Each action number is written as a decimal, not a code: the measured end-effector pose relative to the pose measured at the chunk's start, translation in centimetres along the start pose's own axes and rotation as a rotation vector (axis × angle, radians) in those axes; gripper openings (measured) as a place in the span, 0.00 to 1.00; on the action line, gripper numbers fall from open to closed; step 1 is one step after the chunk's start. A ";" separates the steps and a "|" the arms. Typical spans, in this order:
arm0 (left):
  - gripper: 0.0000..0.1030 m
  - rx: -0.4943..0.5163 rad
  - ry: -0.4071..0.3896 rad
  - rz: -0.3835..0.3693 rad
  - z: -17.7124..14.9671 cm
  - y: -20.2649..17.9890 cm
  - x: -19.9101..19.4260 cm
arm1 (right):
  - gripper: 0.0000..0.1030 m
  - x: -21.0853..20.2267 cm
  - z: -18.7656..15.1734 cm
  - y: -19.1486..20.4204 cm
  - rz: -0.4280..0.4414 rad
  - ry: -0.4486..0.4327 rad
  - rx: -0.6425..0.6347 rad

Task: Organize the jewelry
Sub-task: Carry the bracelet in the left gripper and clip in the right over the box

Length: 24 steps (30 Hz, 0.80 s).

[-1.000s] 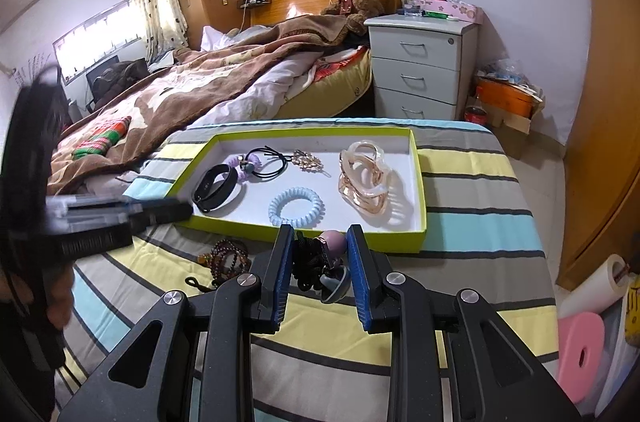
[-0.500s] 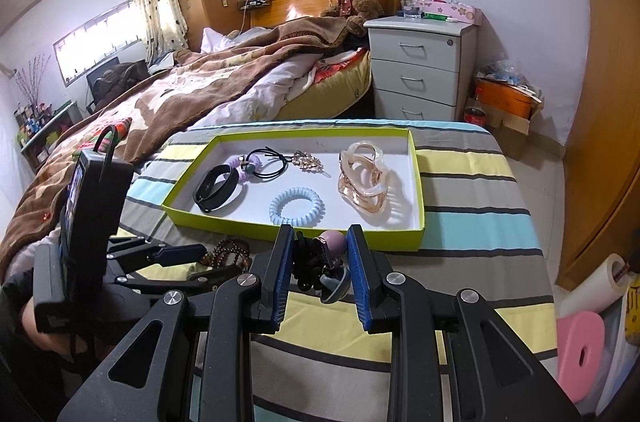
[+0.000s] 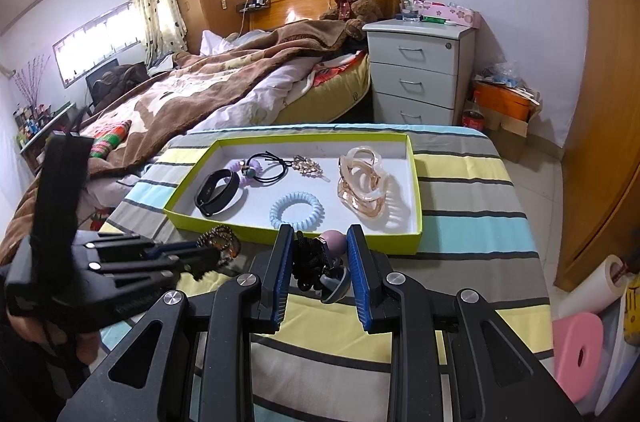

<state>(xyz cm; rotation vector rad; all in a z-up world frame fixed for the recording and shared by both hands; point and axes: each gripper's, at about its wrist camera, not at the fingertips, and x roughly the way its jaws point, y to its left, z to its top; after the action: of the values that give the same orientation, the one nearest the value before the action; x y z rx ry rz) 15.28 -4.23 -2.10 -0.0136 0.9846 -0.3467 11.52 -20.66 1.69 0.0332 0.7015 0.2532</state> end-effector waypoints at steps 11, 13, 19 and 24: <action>0.12 -0.031 -0.084 0.002 3.0 1.7 -3.1 | 0.27 -0.6 1.5 0.6 0.000 -0.026 -0.017; 0.12 -0.027 -0.099 -0.001 3.5 1.9 -3.7 | 0.27 -0.5 1.8 0.6 0.000 -0.028 -0.020; 0.12 -0.021 -0.131 -0.015 5.7 2.3 -4.6 | 0.27 0.4 2.8 0.9 0.003 -0.026 -0.027; 0.12 -0.027 -0.129 -0.031 7.7 2.7 -4.2 | 0.27 1.8 3.2 1.2 0.003 -0.006 -0.030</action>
<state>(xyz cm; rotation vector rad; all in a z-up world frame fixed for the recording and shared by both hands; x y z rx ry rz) 20.25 -1.56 5.14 -0.0753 0.8622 -0.3569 14.67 -18.84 3.15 0.0065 0.6917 0.2662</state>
